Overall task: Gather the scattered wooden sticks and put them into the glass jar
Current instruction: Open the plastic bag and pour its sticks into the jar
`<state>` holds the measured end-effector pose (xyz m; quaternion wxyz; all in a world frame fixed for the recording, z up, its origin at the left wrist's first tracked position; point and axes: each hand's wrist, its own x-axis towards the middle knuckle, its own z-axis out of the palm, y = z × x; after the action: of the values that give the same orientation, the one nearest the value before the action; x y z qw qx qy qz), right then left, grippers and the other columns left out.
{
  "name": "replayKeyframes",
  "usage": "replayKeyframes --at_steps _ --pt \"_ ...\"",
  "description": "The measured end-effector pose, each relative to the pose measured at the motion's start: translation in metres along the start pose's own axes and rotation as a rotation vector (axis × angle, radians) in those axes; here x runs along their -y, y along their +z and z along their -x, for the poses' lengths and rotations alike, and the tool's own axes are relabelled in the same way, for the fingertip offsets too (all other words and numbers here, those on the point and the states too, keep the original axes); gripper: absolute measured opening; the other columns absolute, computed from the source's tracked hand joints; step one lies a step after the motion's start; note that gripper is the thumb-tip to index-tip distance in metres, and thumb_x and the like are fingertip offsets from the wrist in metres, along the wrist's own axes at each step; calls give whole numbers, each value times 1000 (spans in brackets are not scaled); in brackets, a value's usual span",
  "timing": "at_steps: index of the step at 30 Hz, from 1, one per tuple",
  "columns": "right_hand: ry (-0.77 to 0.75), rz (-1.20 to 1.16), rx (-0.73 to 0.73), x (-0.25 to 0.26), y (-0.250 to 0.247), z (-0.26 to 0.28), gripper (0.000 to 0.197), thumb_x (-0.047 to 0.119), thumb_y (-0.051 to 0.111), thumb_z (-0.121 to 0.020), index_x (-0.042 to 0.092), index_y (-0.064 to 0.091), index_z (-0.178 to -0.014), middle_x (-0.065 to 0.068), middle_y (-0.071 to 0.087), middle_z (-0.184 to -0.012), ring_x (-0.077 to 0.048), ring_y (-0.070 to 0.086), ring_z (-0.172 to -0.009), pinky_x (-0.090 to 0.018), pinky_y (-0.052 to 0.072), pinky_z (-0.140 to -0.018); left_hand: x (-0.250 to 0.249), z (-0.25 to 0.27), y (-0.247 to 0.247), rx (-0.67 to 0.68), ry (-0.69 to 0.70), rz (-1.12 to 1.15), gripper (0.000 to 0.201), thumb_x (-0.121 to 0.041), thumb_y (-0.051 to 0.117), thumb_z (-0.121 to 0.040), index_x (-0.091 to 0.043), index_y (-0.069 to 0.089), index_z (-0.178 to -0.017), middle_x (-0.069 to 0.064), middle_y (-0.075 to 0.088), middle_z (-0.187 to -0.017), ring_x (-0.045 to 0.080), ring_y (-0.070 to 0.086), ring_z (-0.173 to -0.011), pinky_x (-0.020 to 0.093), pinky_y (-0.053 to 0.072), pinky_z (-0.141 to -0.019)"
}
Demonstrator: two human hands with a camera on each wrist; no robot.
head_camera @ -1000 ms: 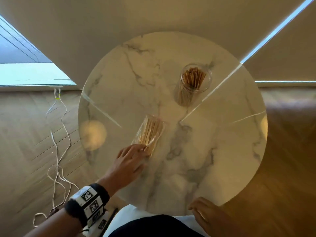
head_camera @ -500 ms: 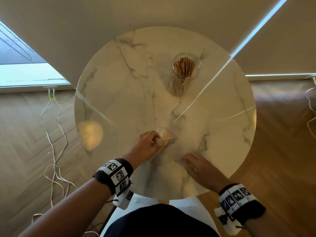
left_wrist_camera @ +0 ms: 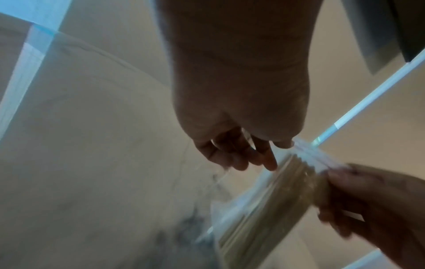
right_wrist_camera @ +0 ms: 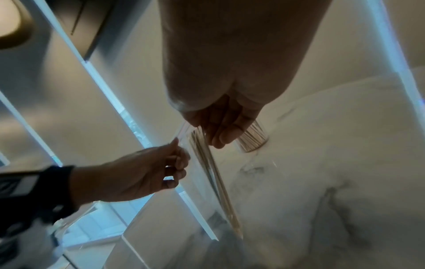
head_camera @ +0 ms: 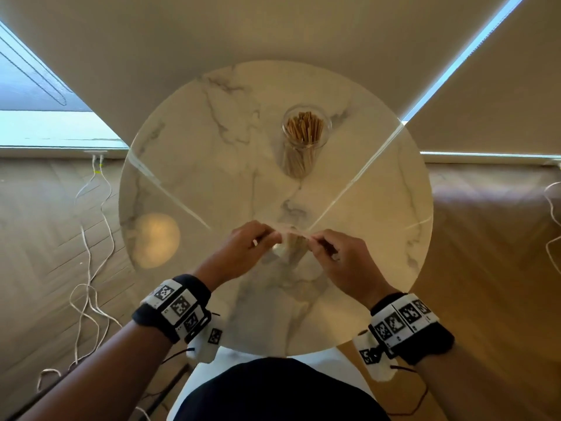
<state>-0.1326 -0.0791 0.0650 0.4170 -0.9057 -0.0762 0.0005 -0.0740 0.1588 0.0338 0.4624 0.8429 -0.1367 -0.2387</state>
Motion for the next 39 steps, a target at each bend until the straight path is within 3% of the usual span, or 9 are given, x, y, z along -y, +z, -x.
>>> replayKeyframes --at_steps 3,5,10,13,17,23,28,34,39 --pt "-143 94 -10 3 -2 4 14 20 62 -99 10 71 -96 2 68 -81 -12 58 -68 -21 48 -63 -30 -6 -15 79 -206 274 43 -45 49 -105 -11 72 -95 0 73 -77 11 66 -69 27 51 -68" --pt "-209 181 10 3 3 9 15 20 60 -98 9 70 -96 -1 66 -82 -17 58 -71 -30 50 -64 -41 -9 -15 126 -291 356 41 -43 58 -102 -4 70 -101 5 78 -84 13 71 -73 24 55 -68" --pt "-273 234 158 3 8 15 14 15 63 -94 10 69 -105 -3 66 -93 -20 59 -84 -33 52 -71 -43 -11 -10 47 -353 614 24 -9 77 -91 5 67 -108 16 78 -95 21 75 -86 26 62 -79" --pt "-93 24 205 9 5 12 24 8 65 -88 16 62 -110 5 60 -104 -9 57 -92 -22 50 -78 -42 -9 -11 49 -367 675 21 -1 77 -88 2 70 -108 11 78 -91 19 75 -87 29 63 -84" --pt "152 -286 200 21 4 1 18 9 71 -89 16 62 -103 4 66 -103 -10 65 -95 -22 55 -78 -46 -6 -6 63 -398 700 19 -5 77 -89 -1 69 -106 6 75 -89 12 72 -83 24 58 -79" --pt "376 -408 254 25 8 -11 30 37 84 -82 20 66 -98 7 75 -97 -6 71 -91 -26 59 -83 -43 -8 1 16 -444 758 26 -16 80 -89 -17 54 -85 1 68 -76 13 68 -73 29 56 -71" --pt "422 -383 211 20 10 -18 22 36 81 -86 17 71 -91 3 77 -87 -10 74 -83 -29 60 -82 -39 -8 6 49 -502 910 35 -15 75 -94 -22 44 -78 5 70 -82 18 71 -81 38 62 -76" --pt "453 -505 207 18 6 -17 15 24 69 -98 11 74 -91 -3 78 -87 -19 76 -84 -36 62 -86 -38 -7 7 60 -529 984 30 -18 78 -86 -21 49 -79 6 71 -86 17 72 -83 40 63 -77" --pt "432 -449 209 12 2 -17 15 18 65 -99 11 74 -90 -2 78 -86 -15 76 -83 -38 61 -88 -38 -7 8 87 -518 1050 24 -6 69 -95 -20 51 -86 7 75 -85 16 75 -84 49 62 -91"
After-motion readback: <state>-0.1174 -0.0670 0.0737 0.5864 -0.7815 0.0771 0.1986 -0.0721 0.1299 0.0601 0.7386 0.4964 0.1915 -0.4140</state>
